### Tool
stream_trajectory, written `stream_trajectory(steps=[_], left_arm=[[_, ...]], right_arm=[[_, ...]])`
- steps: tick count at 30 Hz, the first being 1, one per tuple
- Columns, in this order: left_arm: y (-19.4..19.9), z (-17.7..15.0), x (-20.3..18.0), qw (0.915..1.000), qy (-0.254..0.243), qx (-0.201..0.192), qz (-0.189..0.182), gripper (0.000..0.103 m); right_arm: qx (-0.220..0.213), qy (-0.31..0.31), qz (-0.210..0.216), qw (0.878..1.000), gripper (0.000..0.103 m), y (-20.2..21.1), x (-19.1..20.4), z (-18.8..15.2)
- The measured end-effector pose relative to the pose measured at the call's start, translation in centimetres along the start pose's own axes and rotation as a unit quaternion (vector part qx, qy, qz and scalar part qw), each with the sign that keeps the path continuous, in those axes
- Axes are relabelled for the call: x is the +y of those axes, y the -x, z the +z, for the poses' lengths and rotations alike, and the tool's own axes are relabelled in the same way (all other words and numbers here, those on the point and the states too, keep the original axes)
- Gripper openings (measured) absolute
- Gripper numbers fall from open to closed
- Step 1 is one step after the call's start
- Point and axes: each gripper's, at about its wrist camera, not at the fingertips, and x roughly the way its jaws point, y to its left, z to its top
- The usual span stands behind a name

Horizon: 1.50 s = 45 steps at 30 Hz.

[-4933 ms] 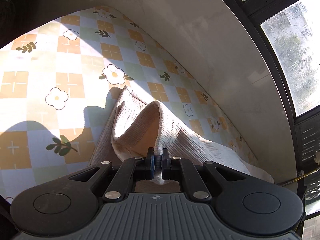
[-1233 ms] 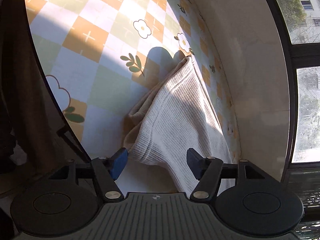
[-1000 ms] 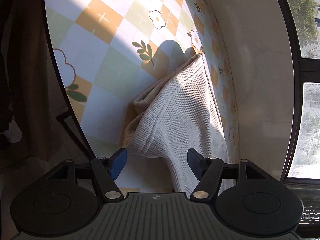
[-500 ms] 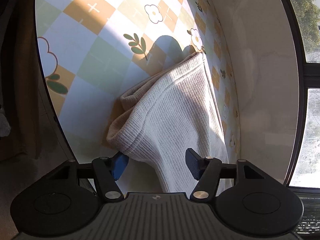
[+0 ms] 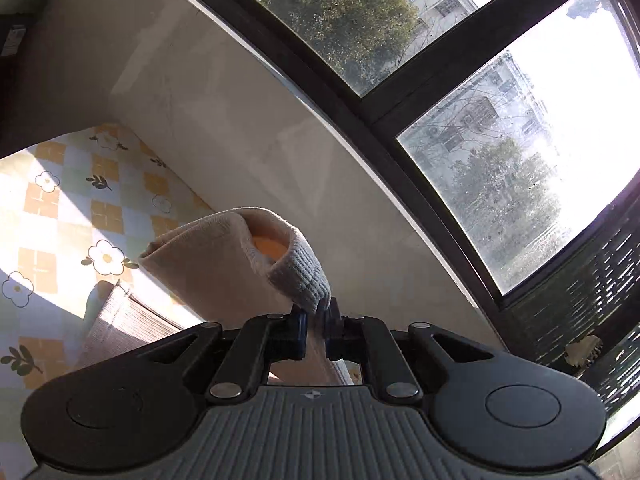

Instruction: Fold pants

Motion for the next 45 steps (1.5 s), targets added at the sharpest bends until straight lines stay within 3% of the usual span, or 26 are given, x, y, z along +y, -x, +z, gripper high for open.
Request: stream_trajectory(steps=[3,5,8,14,20,25,29,34,35,37,41,43,45], left_arm=[[-0.4,-2.9,5.3,0.9950,0.073,0.035,0.060,0.009],[-1.4,-5.9,9.2,0.9845,0.111,0.067,0.118,0.009],[-2.1,-9.4,12.9,0.9697,0.143,0.100,0.170,0.009],[-1.6,-9.8,12.6,0.9734,0.125,0.090,0.169,0.009],[-2.0,-10.3,13.2,0.9661,0.135,0.095,0.199,0.009],[-1.9,-10.3,13.5,0.9637,0.149,0.094,0.201,0.009],[-2.1,-10.3,13.4,0.9608,0.153,0.092,0.212,0.009],[-2.3,-10.2,12.9,0.9570,0.150,0.094,0.230,0.009],[-2.3,-10.2,12.9,0.9560,0.154,0.094,0.231,0.009],[-2.3,-10.1,12.8,0.9545,0.159,0.093,0.235,0.009],[-2.3,-10.1,12.6,0.9507,0.167,0.091,0.245,0.009],[-2.3,-10.1,12.6,0.9490,0.175,0.088,0.247,0.009],[-2.3,-10.1,12.7,0.9474,0.182,0.086,0.249,0.009]], right_arm=[[0.009,0.001,-0.016,1.000,0.003,-0.4,-0.2,-0.3],[0.018,0.011,-0.033,0.999,0.003,-0.9,-0.3,-0.9],[0.031,0.007,-0.056,0.998,0.003,-1.4,-1.0,-1.3],[0.034,0.011,-0.064,0.997,0.003,-1.4,-1.1,-1.5],[0.029,-0.009,-0.074,0.997,0.002,-0.7,-2.7,-1.2],[-0.022,-0.044,-0.081,0.995,0.005,2.3,-5.8,-0.5],[-0.053,0.003,-0.123,0.991,0.009,3.8,-6.8,0.6],[-0.084,0.151,-0.165,0.971,0.016,3.5,-4.7,1.3],[-0.091,0.186,-0.171,0.963,0.018,3.4,-4.1,1.3],[-0.102,0.250,-0.184,0.945,0.034,2.4,-2.8,1.2],[-0.107,0.354,-0.210,0.905,0.041,-0.3,-1.5,1.0],[-0.106,0.367,-0.221,0.897,0.042,-1.3,-1.4,1.2],[-0.105,0.362,-0.218,0.900,0.044,-1.9,-1.5,1.6]])
